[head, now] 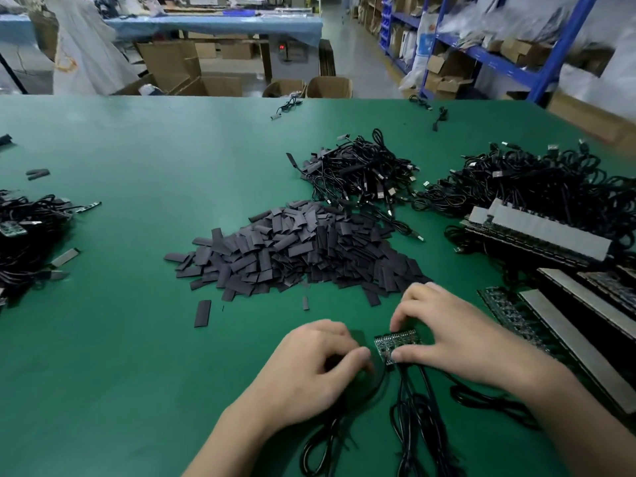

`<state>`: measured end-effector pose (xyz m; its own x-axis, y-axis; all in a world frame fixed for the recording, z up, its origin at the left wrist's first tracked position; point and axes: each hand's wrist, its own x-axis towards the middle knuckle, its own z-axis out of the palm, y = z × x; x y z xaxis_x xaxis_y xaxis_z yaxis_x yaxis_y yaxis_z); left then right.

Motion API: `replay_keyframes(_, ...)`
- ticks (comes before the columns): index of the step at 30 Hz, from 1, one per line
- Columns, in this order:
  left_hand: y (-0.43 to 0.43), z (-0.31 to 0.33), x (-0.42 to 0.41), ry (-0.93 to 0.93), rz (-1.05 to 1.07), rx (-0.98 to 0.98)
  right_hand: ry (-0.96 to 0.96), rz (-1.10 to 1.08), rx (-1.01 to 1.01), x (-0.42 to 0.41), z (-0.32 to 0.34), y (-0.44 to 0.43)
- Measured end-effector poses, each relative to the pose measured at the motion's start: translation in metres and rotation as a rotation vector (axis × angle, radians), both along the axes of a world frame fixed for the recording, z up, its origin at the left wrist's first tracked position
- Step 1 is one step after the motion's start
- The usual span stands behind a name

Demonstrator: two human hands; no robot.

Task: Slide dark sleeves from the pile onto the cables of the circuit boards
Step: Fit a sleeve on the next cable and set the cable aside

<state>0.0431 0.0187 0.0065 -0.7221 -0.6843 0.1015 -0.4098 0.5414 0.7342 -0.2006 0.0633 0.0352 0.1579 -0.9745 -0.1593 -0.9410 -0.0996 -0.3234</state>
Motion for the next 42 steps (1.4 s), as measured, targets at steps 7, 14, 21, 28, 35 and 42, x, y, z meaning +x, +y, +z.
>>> replay_keyframes(7,0.004,-0.006,-0.011,0.1,0.117,0.115,-0.523,-0.196,0.014,0.007,-0.007,0.01)
replay_keyframes(14,0.003,-0.003,-0.01,0.419,0.236,0.338,-0.809,-0.279,-0.071,0.028,-0.013,0.005)
replay_keyframes(21,0.0,-0.003,-0.008,0.515,0.254,0.496,-0.958,-0.246,-0.09,0.039,-0.022,0.002)
replay_keyframes(28,-0.002,-0.003,-0.005,0.562,0.192,0.619,-1.126,-0.217,-0.048,0.043,-0.019,0.004)
replay_keyframes(35,-0.003,-0.001,-0.005,0.664,0.084,0.777,-1.318,-0.159,0.058,0.05,-0.016,0.009)
replay_keyframes(42,-0.006,0.003,-0.002,0.732,0.17,0.597,-0.837,-0.231,0.05,0.023,-0.016,0.015)
